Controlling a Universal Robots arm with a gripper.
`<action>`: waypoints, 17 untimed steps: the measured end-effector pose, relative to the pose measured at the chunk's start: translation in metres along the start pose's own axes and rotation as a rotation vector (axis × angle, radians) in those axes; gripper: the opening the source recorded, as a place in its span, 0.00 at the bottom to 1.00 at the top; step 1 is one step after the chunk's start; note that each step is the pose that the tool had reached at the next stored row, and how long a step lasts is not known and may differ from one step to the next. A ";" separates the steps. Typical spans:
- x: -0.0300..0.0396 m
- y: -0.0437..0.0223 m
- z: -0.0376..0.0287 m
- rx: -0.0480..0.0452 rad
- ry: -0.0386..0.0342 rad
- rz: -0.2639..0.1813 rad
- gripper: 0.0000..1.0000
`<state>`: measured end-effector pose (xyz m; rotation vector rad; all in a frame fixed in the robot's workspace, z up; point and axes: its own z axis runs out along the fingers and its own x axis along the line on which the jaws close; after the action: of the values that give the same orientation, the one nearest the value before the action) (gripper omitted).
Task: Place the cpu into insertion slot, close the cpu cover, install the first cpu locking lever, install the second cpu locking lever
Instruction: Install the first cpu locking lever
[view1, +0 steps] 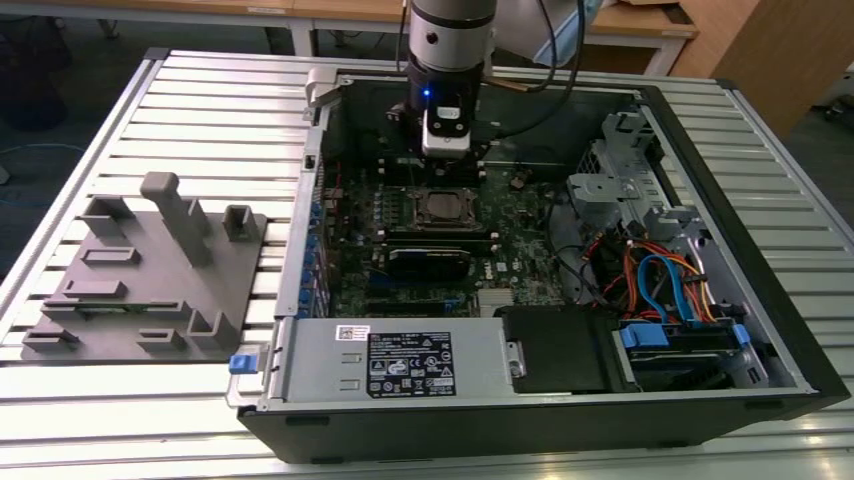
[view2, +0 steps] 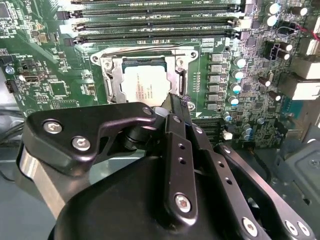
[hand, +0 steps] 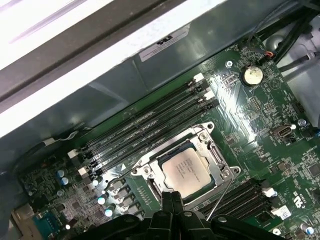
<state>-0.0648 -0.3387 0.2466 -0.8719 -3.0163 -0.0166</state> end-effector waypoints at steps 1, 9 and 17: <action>0.0007 -0.0005 0.0000 -0.0027 -0.0041 -0.001 0.10; 0.0020 -0.0013 -0.0008 -0.0145 -0.0188 -0.008 0.10; 0.0020 -0.0013 0.0002 -0.0172 -0.0152 -0.133 0.10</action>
<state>-0.0672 -0.3387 0.2464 -0.6741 -3.0870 -0.0363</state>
